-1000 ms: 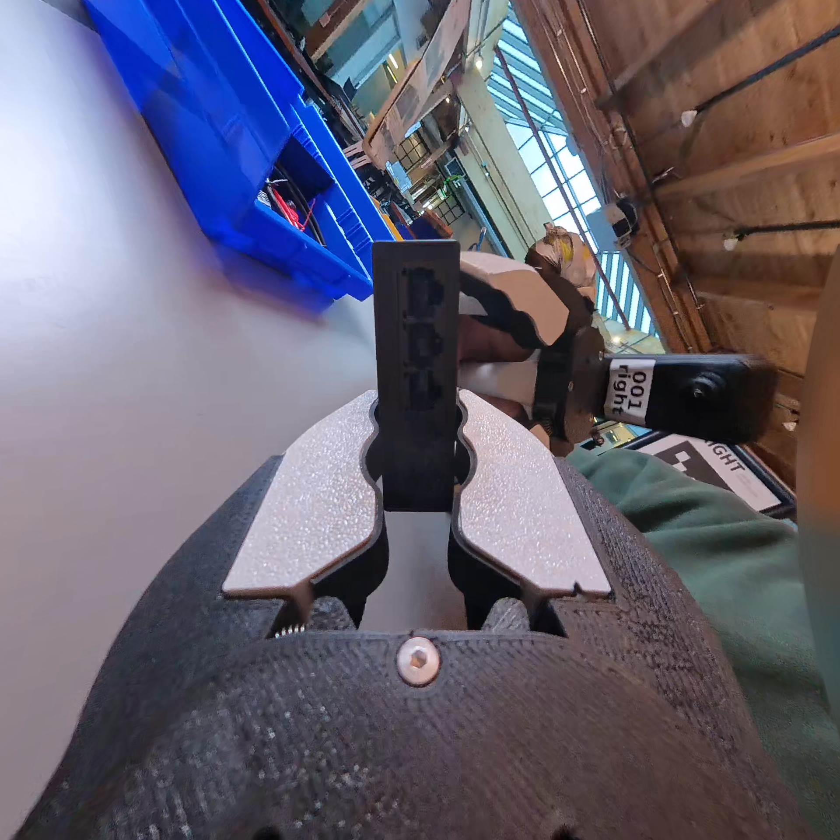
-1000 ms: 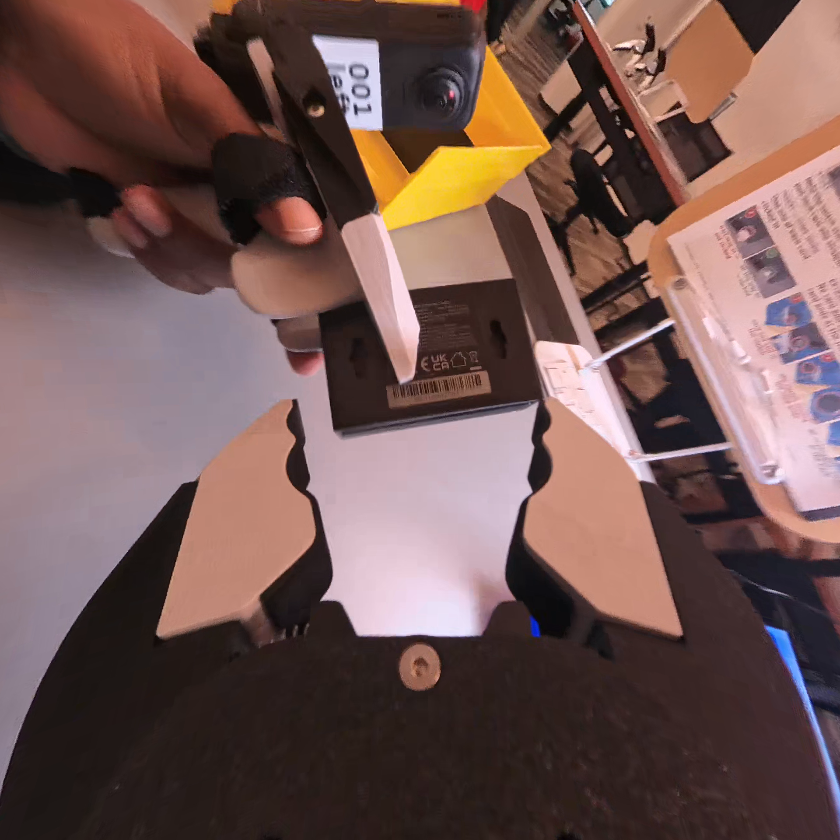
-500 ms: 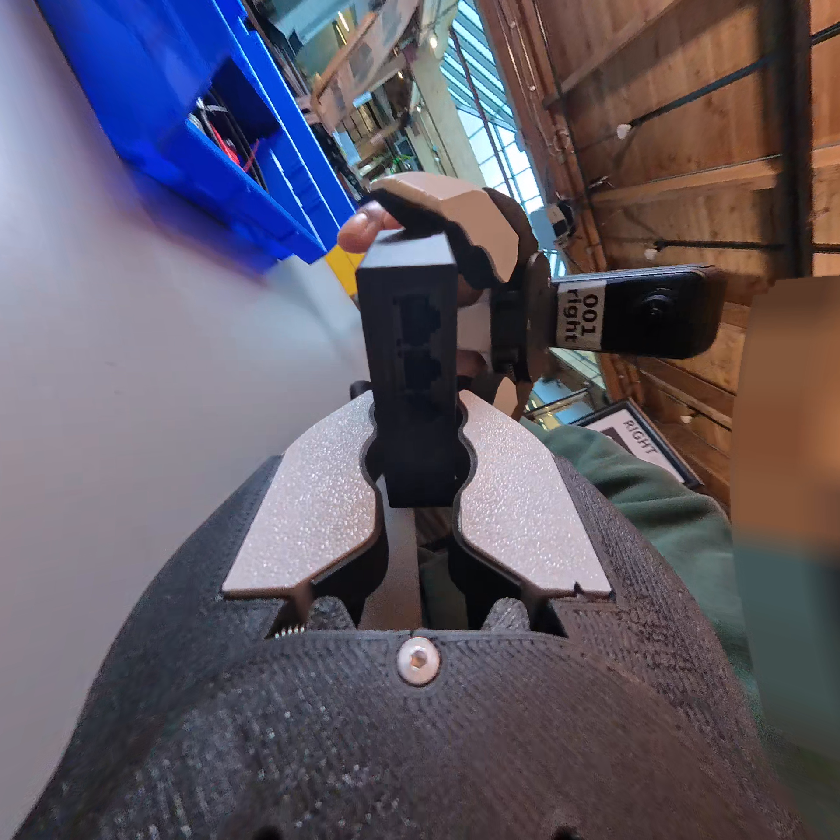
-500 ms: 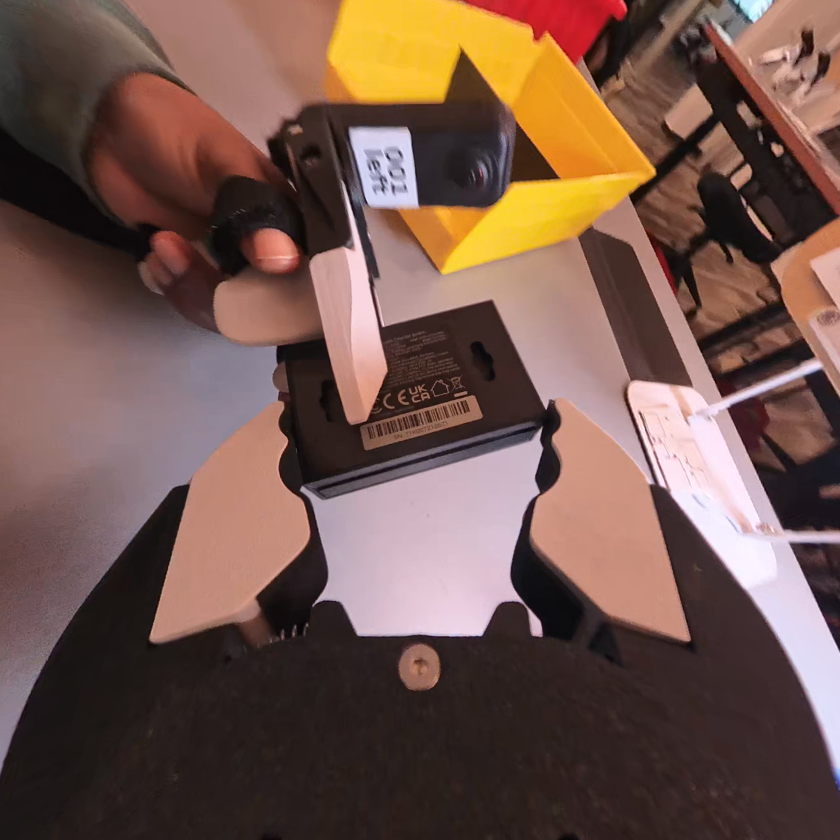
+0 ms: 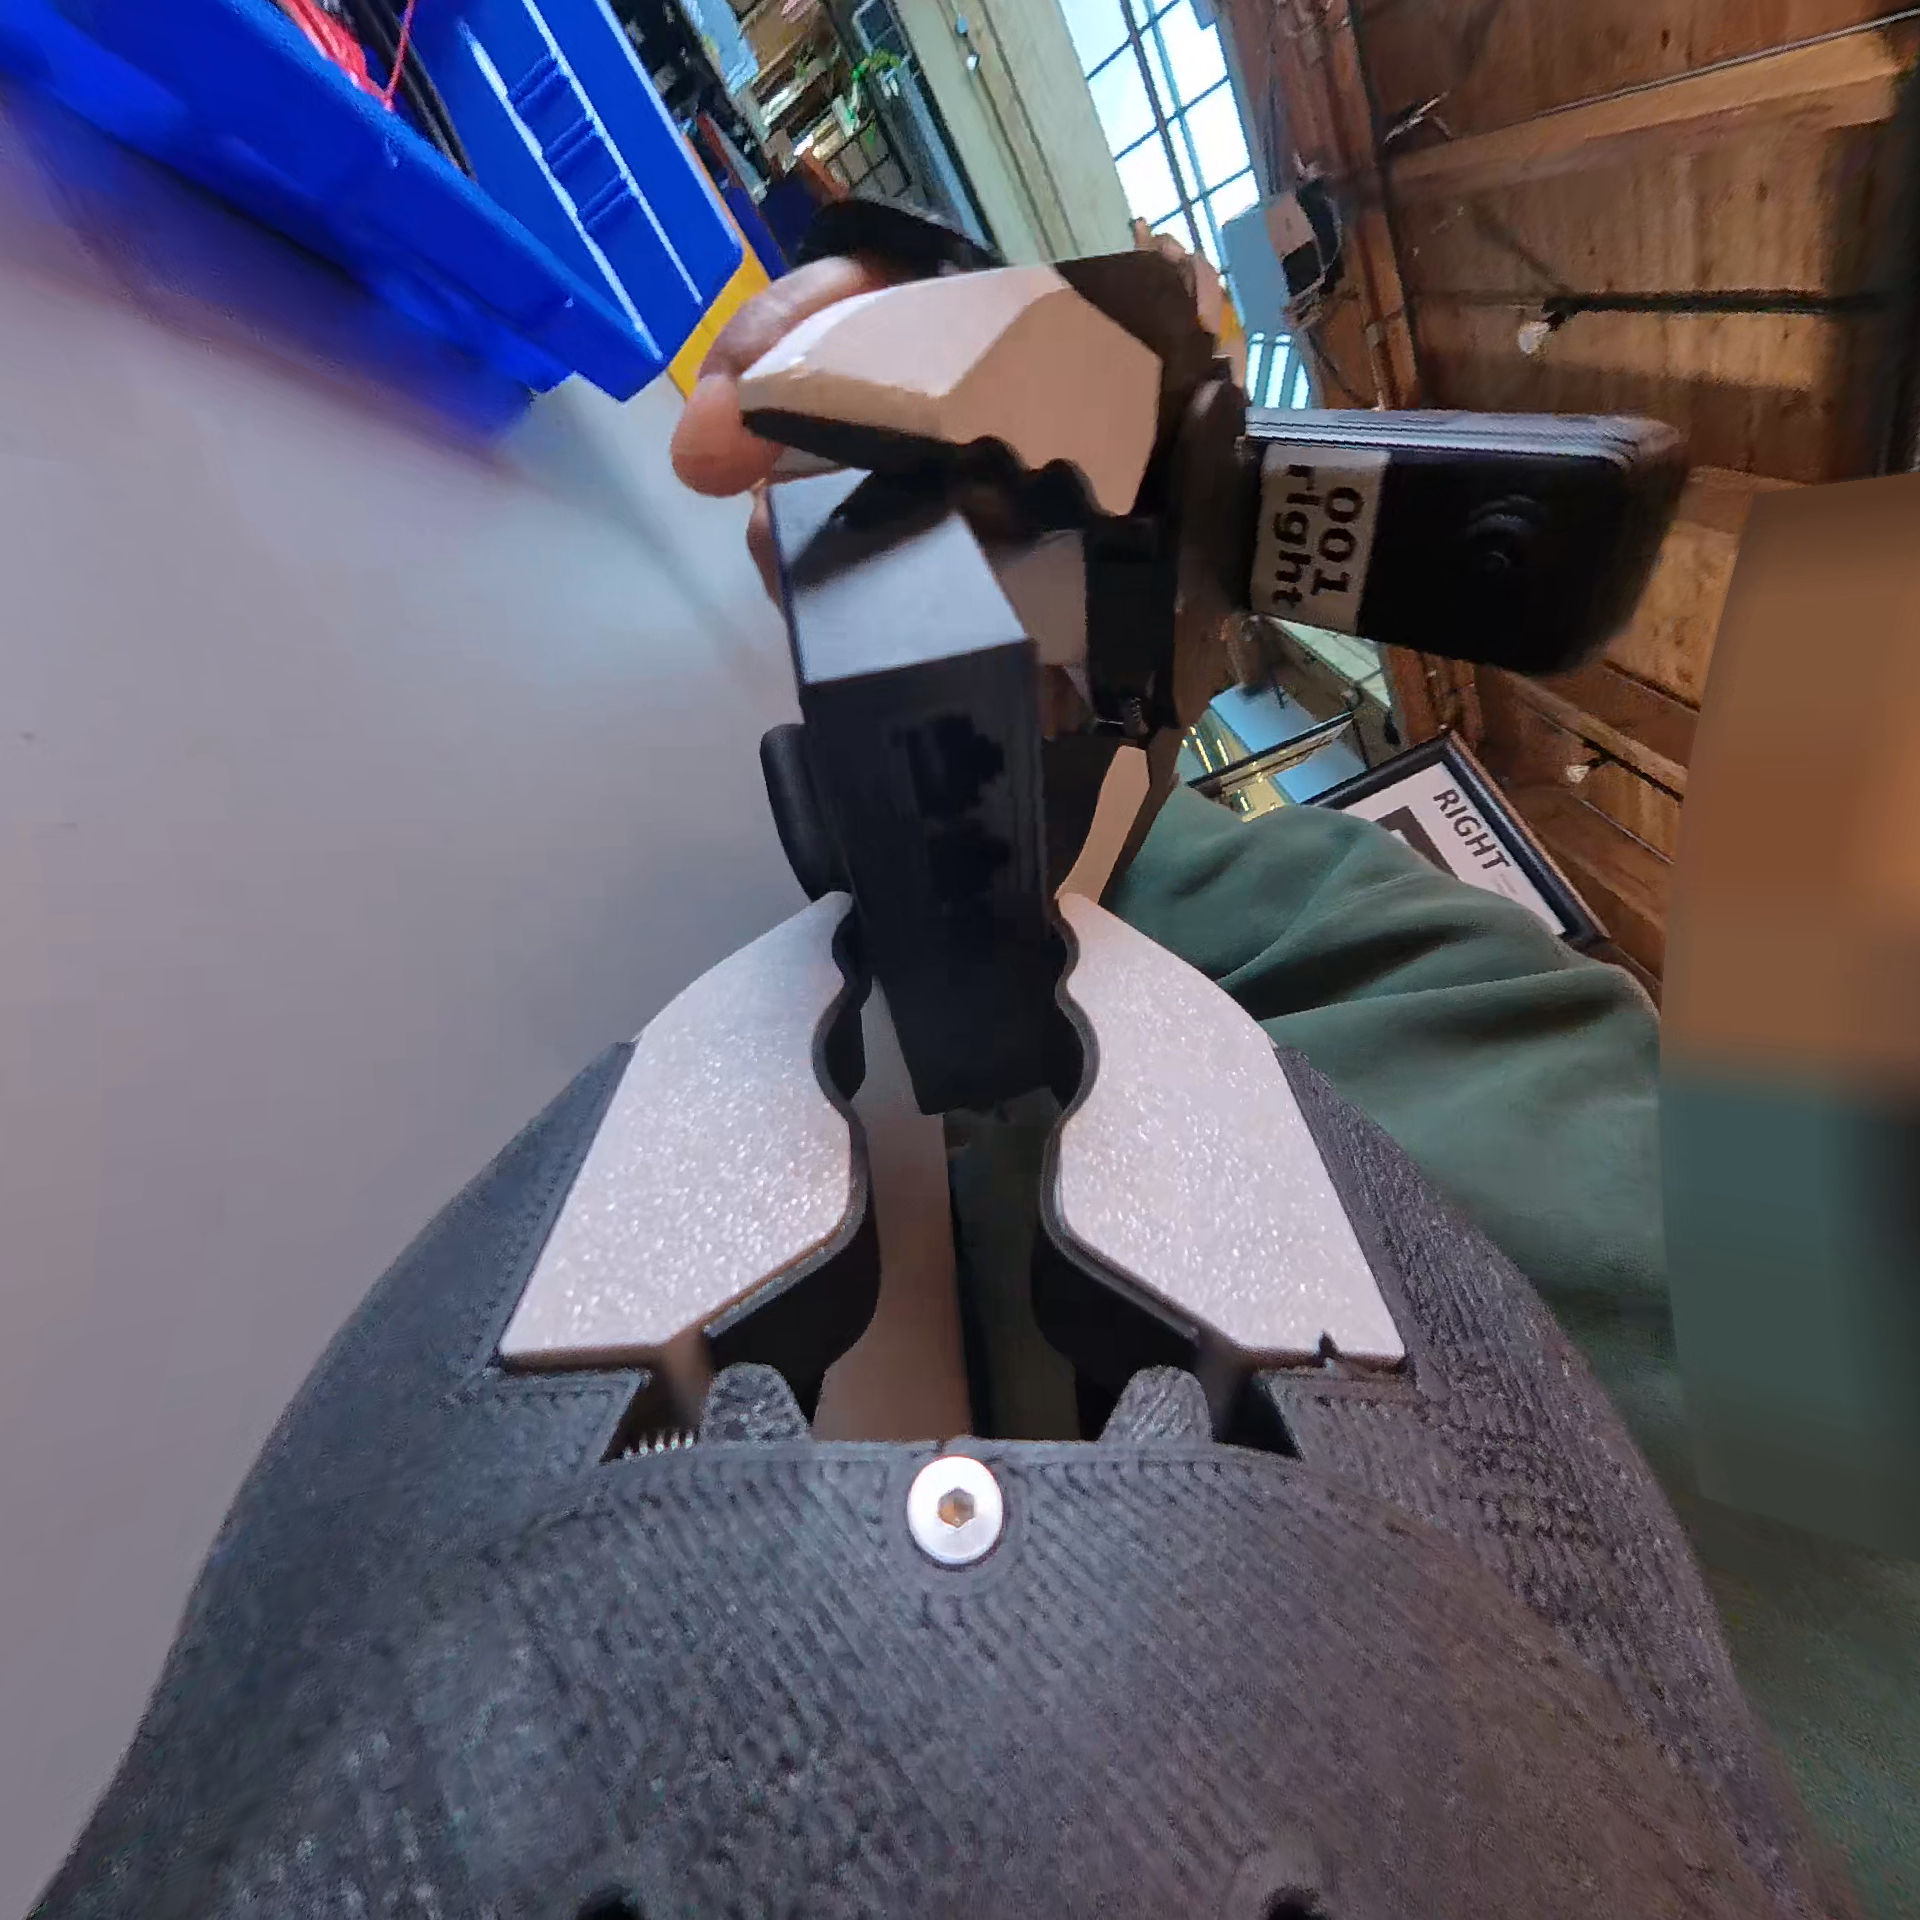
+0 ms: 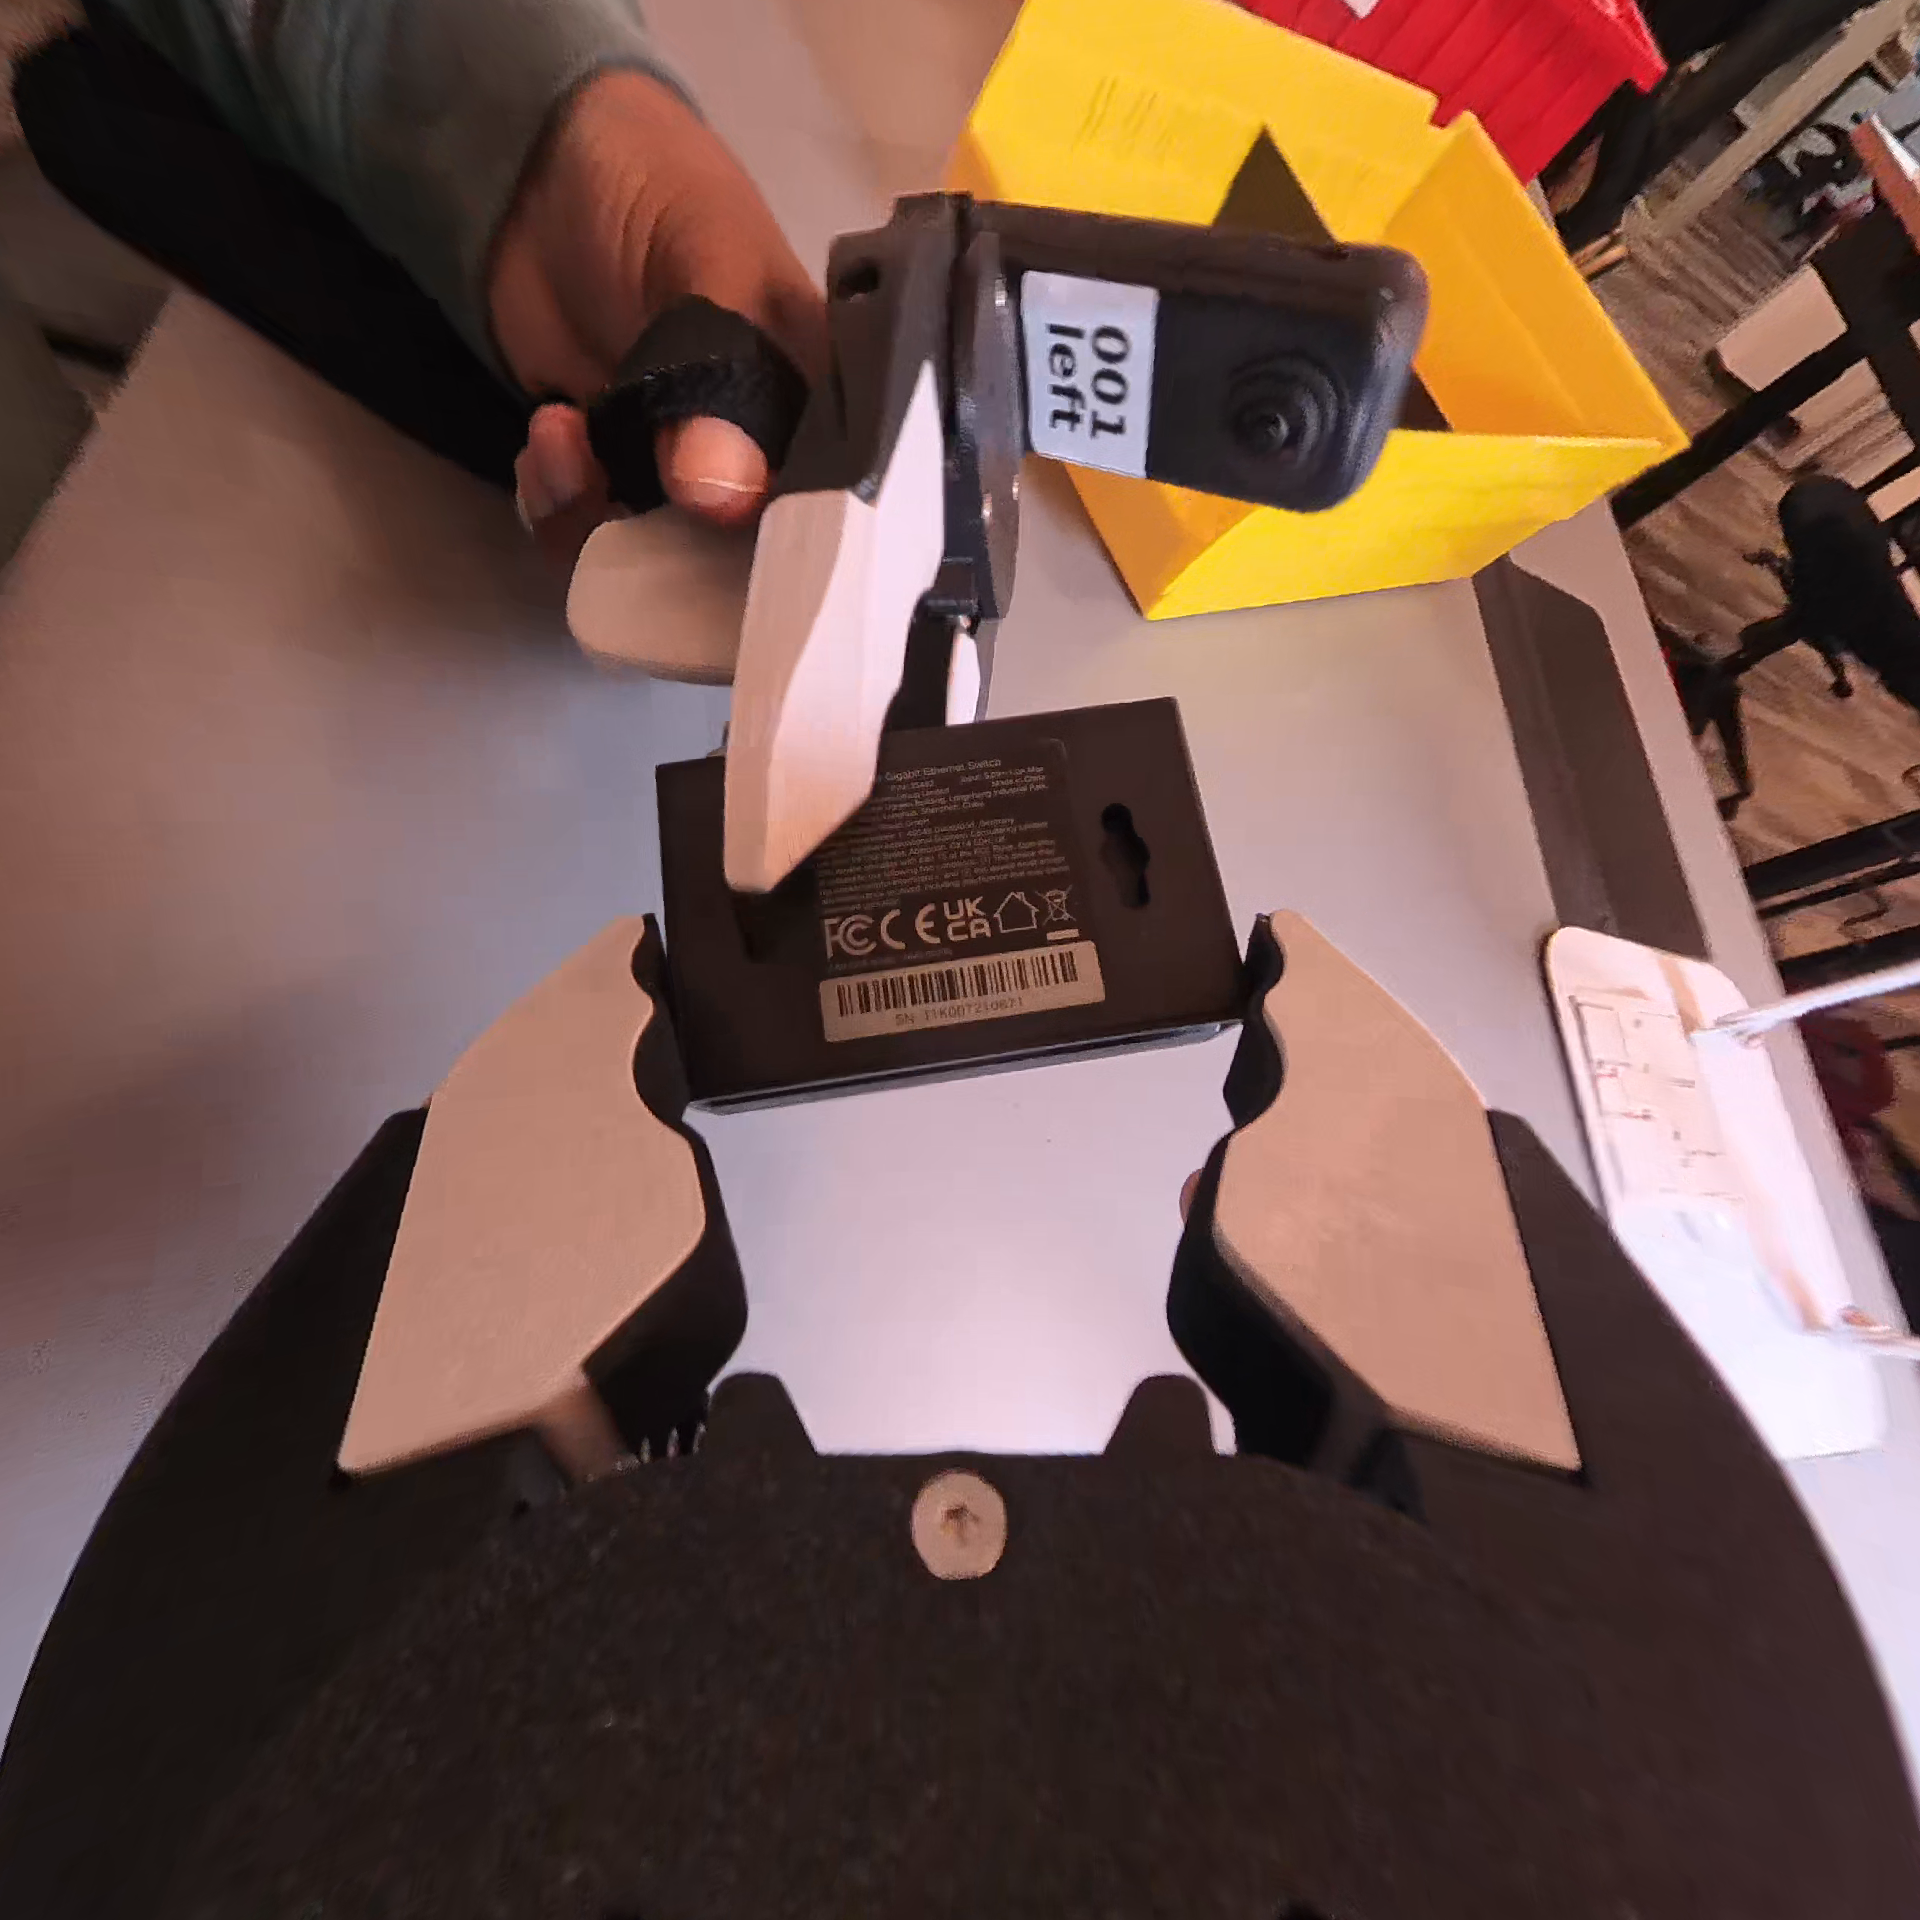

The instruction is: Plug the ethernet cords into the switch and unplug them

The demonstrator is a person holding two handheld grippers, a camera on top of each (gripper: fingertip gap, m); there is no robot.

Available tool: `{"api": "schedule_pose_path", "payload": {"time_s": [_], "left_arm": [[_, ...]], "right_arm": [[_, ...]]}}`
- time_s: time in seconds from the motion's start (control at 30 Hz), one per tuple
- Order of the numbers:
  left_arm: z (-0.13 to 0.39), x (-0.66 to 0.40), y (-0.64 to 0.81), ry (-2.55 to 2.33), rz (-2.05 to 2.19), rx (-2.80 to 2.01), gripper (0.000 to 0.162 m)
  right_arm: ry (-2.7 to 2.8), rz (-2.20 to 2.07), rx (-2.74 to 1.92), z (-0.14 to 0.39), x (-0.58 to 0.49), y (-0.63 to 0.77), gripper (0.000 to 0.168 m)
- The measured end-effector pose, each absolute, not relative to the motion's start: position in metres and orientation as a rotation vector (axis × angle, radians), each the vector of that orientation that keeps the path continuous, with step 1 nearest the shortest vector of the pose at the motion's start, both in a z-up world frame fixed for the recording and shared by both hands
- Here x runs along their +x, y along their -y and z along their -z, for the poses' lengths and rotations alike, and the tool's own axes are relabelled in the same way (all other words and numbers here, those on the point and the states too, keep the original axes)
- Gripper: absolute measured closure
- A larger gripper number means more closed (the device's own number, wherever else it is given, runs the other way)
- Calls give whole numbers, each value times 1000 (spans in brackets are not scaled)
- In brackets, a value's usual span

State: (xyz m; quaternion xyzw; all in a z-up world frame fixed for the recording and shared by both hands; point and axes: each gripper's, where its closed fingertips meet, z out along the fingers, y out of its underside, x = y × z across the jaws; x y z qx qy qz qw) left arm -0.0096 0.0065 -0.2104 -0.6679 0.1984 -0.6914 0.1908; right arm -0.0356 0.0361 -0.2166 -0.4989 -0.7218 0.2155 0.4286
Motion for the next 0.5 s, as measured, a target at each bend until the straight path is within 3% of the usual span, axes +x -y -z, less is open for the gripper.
{"api": "schedule_pose_path", "payload": {"time_s": [0.3,0.5], "left_arm": [[192,-29,-27,-453,1907,-1772,128],[191,-28,-26,-482,1893,-1764,131]], "right_arm": [[1445,-891,-1479,172,14,-81,66],[1227,-747,-1660,127,98,-186,66]]}}
